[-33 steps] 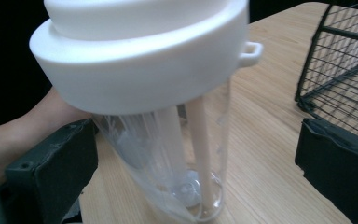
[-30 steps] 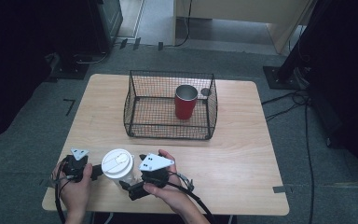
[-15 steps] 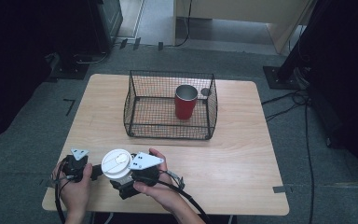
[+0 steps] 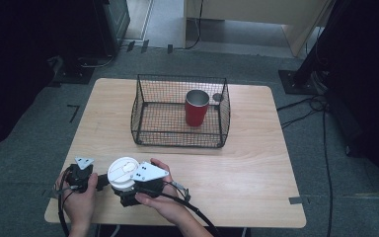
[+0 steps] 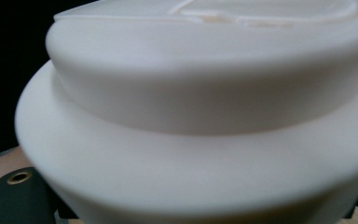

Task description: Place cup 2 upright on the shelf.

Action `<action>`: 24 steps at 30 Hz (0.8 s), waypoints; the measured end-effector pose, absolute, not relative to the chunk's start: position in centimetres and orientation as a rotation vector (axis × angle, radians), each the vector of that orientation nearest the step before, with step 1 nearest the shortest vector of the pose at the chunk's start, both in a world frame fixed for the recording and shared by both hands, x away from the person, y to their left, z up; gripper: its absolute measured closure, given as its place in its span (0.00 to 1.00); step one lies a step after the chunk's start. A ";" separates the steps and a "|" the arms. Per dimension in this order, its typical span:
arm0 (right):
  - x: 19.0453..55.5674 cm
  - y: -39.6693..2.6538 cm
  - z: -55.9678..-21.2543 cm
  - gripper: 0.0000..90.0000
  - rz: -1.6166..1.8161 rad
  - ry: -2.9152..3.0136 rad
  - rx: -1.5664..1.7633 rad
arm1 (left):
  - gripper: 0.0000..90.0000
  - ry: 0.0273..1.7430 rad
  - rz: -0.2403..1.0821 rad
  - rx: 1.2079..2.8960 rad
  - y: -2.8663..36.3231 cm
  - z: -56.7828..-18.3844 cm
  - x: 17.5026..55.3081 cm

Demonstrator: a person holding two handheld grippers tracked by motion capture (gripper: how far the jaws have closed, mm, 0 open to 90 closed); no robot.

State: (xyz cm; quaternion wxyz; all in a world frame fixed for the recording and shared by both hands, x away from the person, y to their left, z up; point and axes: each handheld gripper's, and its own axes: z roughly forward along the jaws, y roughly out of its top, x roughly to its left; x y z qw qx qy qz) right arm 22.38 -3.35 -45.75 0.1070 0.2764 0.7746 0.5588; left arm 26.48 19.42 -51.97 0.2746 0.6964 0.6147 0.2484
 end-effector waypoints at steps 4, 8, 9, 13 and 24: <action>22.5 -3.7 -45.5 0.17 1.663 2.254 0.843 | 0.00 1.652 0.668 1.873 19.4 -52.0 26.5; 22.7 -4.3 -45.1 0.17 1.683 2.227 0.858 | 0.00 1.652 0.669 1.873 19.4 -52.0 26.5; 22.7 -4.4 -45.0 0.17 1.683 2.221 0.853 | 0.00 1.653 0.669 1.873 19.4 -52.0 26.5; 22.7 -4.7 -44.6 0.18 1.694 2.195 0.854 | 0.00 1.653 0.668 1.873 19.4 -52.0 26.5; 22.9 -5.6 -43.2 0.18 1.720 2.114 0.834 | 0.00 1.653 0.668 1.873 19.4 -52.0 26.5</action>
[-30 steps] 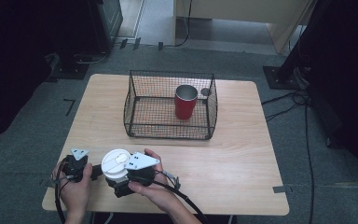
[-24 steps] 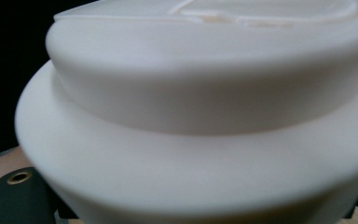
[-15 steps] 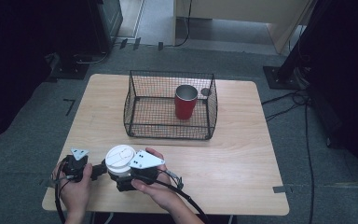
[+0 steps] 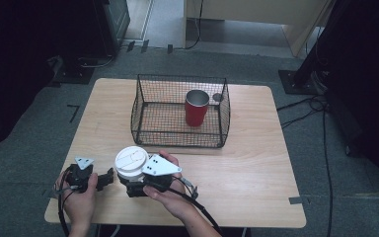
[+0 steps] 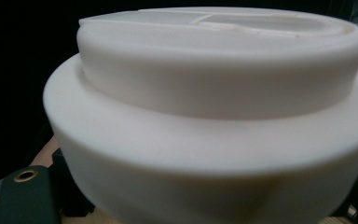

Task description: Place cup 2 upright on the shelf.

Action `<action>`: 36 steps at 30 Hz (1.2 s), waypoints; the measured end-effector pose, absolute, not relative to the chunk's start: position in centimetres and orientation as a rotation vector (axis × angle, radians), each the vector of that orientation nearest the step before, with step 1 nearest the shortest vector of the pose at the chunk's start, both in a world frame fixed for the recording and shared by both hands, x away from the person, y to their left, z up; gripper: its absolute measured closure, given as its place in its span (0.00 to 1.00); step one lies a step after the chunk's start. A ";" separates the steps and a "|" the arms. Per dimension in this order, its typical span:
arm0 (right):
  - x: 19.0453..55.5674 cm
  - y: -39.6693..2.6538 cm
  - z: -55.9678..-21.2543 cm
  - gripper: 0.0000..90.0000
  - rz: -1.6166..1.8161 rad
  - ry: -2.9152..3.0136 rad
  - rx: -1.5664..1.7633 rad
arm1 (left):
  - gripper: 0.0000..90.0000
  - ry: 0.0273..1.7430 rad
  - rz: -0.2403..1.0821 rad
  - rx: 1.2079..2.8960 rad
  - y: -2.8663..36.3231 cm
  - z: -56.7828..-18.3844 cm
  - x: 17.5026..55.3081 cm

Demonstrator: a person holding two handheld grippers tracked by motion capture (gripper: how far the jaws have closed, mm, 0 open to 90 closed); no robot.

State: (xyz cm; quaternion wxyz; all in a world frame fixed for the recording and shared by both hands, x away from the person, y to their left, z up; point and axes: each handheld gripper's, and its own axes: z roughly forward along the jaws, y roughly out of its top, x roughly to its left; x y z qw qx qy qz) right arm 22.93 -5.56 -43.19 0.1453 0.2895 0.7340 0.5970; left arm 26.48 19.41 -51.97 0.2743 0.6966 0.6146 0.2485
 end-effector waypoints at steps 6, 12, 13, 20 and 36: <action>23.3 -6.2 -42.2 0.18 1.731 2.064 0.848 | 0.00 1.653 0.669 1.870 19.4 -52.0 26.5; 23.7 -6.7 -41.3 0.18 1.741 2.000 0.839 | 0.00 1.652 0.670 1.872 19.4 -52.0 26.5; 23.8 -6.8 -41.1 0.18 1.741 1.992 0.842 | 0.00 1.652 0.670 1.872 19.4 -52.0 26.5; 24.3 -7.3 -40.1 0.18 1.748 1.947 0.832 | 0.00 1.652 0.669 1.873 19.4 -52.0 26.5; 25.3 -7.7 -38.0 0.18 1.772 1.854 0.786 | 0.00 1.652 0.669 1.871 19.4 -52.0 26.5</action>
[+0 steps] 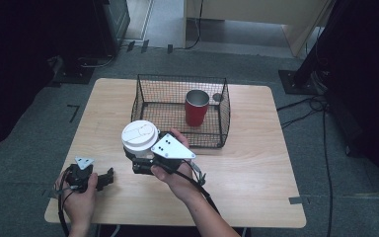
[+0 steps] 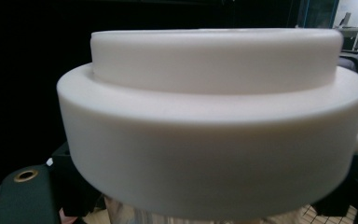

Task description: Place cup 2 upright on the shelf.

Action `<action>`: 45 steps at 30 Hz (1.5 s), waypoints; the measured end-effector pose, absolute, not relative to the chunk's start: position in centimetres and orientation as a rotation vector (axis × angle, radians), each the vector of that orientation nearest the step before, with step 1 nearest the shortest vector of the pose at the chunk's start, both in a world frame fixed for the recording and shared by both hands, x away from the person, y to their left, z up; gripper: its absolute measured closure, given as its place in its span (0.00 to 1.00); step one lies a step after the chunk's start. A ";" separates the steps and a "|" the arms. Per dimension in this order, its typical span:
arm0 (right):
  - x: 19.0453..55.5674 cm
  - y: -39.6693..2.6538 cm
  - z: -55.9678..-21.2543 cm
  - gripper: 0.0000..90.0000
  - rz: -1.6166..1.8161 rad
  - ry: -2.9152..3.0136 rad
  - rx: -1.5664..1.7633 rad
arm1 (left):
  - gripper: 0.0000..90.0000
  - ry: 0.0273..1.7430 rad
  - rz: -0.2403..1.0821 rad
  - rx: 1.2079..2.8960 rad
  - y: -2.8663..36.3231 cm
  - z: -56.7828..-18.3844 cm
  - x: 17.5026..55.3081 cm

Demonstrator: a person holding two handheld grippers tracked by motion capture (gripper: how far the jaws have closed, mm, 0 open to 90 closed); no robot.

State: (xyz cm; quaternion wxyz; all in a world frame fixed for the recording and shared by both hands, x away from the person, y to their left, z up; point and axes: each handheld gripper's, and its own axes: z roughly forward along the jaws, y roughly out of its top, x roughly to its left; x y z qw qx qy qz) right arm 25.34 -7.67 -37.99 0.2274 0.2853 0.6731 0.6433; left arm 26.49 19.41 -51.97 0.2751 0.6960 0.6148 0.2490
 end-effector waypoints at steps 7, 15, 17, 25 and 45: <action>26.2 -8.1 -37.2 0.18 1.763 1.820 0.787 | 0.00 1.653 0.669 1.870 19.4 -52.0 26.5; 27.3 -8.7 -36.2 0.18 1.750 1.777 0.798 | 0.00 1.653 0.668 1.872 19.4 -52.0 26.5; 27.7 -8.9 -35.9 0.18 1.750 1.765 0.802 | 0.00 1.653 0.668 1.872 19.4 -52.0 26.5; 28.9 -9.3 -35.1 0.18 1.736 1.737 0.817 | 0.00 1.653 0.668 1.872 19.4 -52.0 26.5; 33.7 -9.3 -34.0 0.18 1.692 1.696 0.883 | 0.00 1.653 0.667 1.872 19.4 -52.0 26.5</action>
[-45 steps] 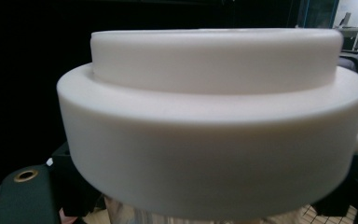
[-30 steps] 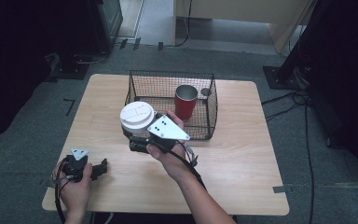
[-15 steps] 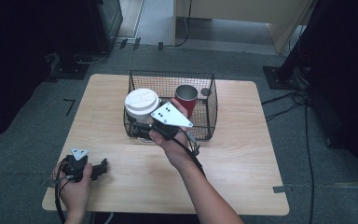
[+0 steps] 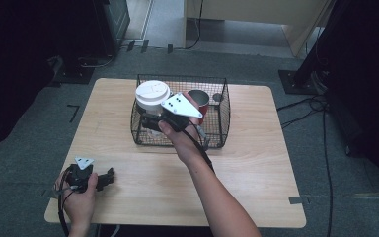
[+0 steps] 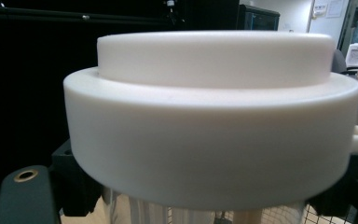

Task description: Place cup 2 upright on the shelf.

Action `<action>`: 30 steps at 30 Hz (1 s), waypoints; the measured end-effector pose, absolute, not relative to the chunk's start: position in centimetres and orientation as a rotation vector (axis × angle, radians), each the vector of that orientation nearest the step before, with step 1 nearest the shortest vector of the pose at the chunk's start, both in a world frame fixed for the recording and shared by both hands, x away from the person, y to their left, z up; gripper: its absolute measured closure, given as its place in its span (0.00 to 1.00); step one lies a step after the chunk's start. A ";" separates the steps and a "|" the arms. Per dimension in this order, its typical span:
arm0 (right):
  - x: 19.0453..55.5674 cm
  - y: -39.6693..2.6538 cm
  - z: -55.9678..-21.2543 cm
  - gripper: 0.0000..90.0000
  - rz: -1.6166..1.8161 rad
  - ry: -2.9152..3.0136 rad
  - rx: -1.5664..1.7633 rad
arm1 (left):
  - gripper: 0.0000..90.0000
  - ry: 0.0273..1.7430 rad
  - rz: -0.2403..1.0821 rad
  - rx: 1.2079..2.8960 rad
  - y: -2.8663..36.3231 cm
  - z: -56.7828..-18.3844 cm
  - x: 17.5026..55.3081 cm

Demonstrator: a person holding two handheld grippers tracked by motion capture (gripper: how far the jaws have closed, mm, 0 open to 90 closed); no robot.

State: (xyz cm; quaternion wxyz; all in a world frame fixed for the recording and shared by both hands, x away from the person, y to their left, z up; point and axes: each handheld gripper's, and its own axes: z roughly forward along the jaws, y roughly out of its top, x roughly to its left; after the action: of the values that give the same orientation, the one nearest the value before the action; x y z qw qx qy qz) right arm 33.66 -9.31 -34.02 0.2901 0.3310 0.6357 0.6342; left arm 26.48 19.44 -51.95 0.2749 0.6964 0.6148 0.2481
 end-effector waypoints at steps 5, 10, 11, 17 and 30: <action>35.1 -9.0 -34.3 0.18 1.668 1.701 0.896 | 0.00 1.653 0.668 1.872 19.4 -52.0 26.5; 36.4 -8.8 -34.9 0.18 1.646 1.703 0.929 | 0.00 1.651 0.669 1.871 19.4 -52.0 26.5; 36.7 -8.7 -35.0 0.18 1.644 1.703 0.934 | 0.00 1.653 0.670 1.867 19.4 -52.0 26.5; 38.5 -8.8 -36.0 0.18 1.609 1.711 0.985 | 0.00 1.652 0.671 1.865 19.4 -52.0 26.5; 42.4 -9.0 -38.1 0.18 1.549 1.743 0.975 | 0.00 1.652 0.669 1.873 19.4 -52.0 26.5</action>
State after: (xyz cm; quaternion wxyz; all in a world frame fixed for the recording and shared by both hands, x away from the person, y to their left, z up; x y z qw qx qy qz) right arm 42.41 -8.97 -38.11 0.3022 0.3677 0.6573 0.5844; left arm 26.48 19.43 -51.96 0.2744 0.6966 0.6145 0.2486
